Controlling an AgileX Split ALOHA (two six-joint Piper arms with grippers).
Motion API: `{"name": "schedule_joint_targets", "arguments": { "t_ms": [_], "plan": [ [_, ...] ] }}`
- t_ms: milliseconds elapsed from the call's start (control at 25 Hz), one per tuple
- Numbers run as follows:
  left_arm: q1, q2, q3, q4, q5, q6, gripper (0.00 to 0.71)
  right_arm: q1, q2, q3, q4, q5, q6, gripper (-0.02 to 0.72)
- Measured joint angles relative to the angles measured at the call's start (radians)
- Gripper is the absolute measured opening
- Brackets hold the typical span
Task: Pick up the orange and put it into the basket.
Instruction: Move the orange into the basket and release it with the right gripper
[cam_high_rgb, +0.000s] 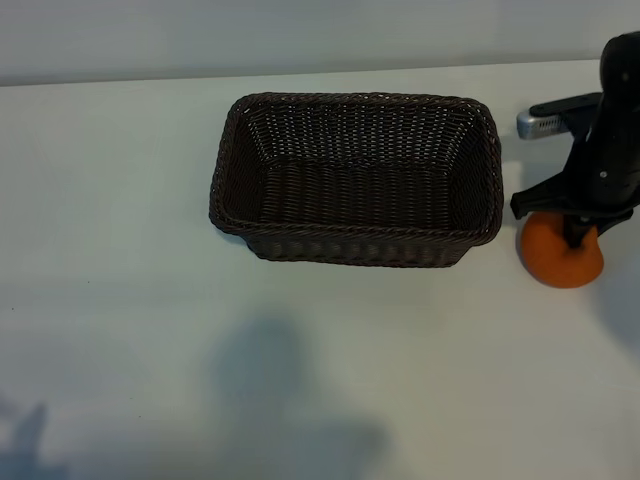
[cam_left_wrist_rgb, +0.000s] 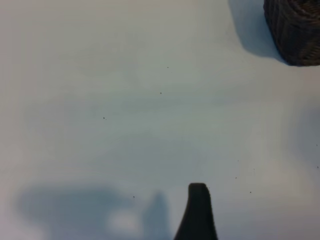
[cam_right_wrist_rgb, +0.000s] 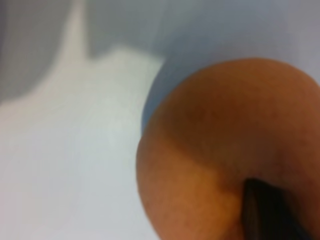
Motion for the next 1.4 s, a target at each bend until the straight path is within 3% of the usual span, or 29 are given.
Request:
{"name": "schedule_joint_targets", "arguments": {
  "t_ms": [320, 600, 760, 960, 1400],
  "plan": [
    [0.0, 0.0, 0.0, 0.0, 0.0, 0.0, 0.594, 0.0, -0.238, -0.055, -0.015, 0.049, 0.008, 0.079],
    [0.0, 0.0, 0.0, 0.0, 0.0, 0.0, 0.594, 0.045, -0.331, -0.206, 0.042, 0.123, -0.002, 0.075],
    [0.0, 0.0, 0.0, 0.0, 0.0, 0.0, 0.594, 0.122, -0.331, -0.236, 0.092, 0.115, -0.014, 0.072],
    [0.0, 0.0, 0.0, 0.0, 0.0, 0.0, 0.594, 0.206, -0.299, -0.242, 0.098, 0.052, -0.02, 0.072],
    [0.0, 0.0, 0.0, 0.0, 0.0, 0.0, 0.594, 0.242, -0.067, -0.318, 0.097, 0.029, -0.052, 0.072]
  ]
}}
